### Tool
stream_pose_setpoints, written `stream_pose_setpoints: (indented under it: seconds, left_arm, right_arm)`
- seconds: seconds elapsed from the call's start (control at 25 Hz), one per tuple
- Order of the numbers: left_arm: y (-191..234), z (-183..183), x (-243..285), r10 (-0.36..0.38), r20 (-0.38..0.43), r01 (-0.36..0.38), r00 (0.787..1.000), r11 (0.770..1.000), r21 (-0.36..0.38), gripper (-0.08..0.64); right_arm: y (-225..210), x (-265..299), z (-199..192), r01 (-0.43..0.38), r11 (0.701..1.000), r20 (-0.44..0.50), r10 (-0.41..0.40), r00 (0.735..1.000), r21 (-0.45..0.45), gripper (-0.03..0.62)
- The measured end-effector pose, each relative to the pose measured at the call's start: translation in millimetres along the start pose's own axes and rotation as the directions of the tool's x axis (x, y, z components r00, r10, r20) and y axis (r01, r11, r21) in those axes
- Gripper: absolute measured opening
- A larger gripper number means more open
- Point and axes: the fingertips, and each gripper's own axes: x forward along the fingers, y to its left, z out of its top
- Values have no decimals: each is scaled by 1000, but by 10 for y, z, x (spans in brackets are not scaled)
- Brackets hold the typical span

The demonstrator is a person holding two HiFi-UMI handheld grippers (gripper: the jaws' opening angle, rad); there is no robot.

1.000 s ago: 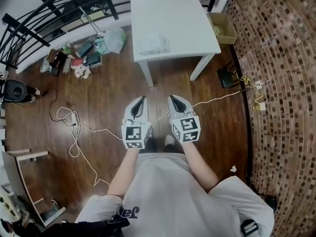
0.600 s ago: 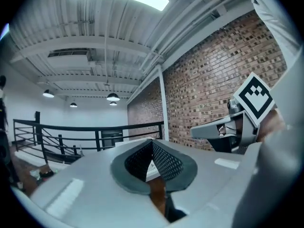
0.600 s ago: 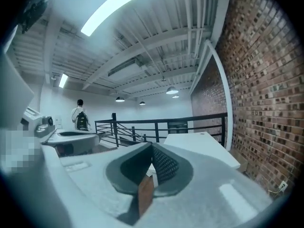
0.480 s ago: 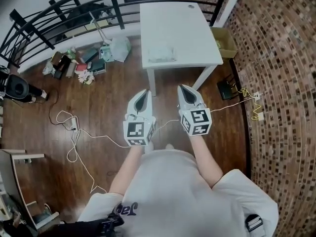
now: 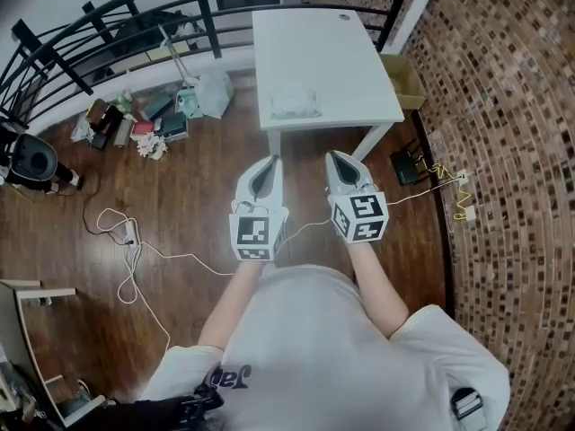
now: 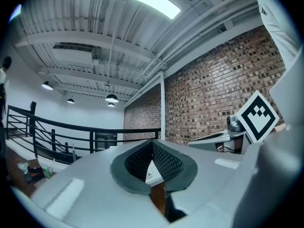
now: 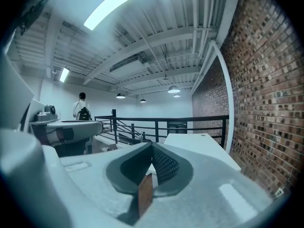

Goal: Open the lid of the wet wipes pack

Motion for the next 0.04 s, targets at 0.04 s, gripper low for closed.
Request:
stream_pose_setpoints:
  seconds: [0.04]
  left_arm:
    - [30,21,17,1,1,-1,1000,1000,4,15]
  right_arm:
    - [20,21,15,-4,1000,1,4,1000,-5,-9]
